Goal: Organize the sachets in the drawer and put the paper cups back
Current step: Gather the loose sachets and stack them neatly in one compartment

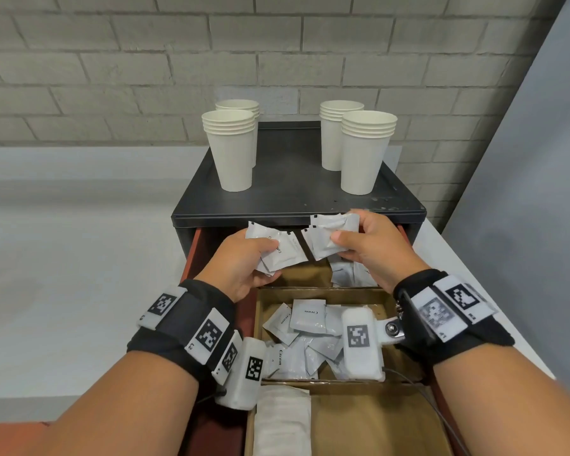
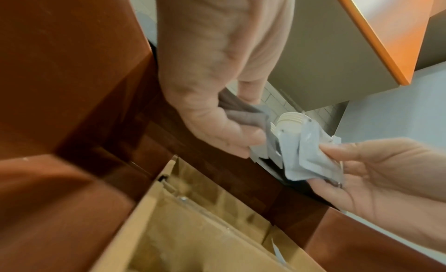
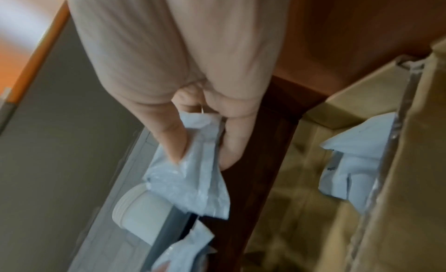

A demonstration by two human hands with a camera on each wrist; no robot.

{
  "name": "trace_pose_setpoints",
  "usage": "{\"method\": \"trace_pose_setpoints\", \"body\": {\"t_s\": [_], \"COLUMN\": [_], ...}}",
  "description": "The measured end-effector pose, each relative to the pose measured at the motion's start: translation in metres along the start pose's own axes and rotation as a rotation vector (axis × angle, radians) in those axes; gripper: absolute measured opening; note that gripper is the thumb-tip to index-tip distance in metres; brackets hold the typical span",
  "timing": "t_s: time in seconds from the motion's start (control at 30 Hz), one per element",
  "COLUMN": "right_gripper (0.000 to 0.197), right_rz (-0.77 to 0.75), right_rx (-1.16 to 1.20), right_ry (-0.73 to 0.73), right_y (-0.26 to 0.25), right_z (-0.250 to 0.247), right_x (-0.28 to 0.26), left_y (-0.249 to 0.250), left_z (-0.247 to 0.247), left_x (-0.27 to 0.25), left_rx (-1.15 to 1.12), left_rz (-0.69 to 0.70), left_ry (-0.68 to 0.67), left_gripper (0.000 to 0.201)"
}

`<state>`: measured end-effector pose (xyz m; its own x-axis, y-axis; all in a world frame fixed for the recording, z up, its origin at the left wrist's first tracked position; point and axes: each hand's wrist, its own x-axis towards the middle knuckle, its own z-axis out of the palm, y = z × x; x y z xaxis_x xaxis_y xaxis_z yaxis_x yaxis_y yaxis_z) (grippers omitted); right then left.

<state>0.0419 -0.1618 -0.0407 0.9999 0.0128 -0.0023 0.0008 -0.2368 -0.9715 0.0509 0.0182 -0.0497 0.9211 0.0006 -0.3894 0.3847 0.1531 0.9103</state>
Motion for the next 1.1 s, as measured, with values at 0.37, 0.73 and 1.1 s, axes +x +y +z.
{"method": "trace_pose_setpoints", "body": {"t_s": [0.37,0.73,1.1], "right_gripper": [0.022,0.049,0.024], "right_rz": [-0.082,-0.086,0.165], "right_rx": [-0.454,-0.444,0.039], "right_ry": [-0.035,-0.203,-0.038], "right_y": [0.004,0.007,-0.004], "right_z": [0.033,0.043,0.021], "right_x": [-0.002,-0.007,-0.001], "left_y": [-0.010,-0.008,-0.005], "left_z": [0.006,0.011,0.007], "left_x": [0.001,-0.004,-0.002], "left_rx": [0.154,-0.025,0.009], "left_rz": [0.060,-0.112,-0.043], "left_ry": [-0.107,-0.179,-0.085], "left_gripper": [0.029,0.026,0.024]}}
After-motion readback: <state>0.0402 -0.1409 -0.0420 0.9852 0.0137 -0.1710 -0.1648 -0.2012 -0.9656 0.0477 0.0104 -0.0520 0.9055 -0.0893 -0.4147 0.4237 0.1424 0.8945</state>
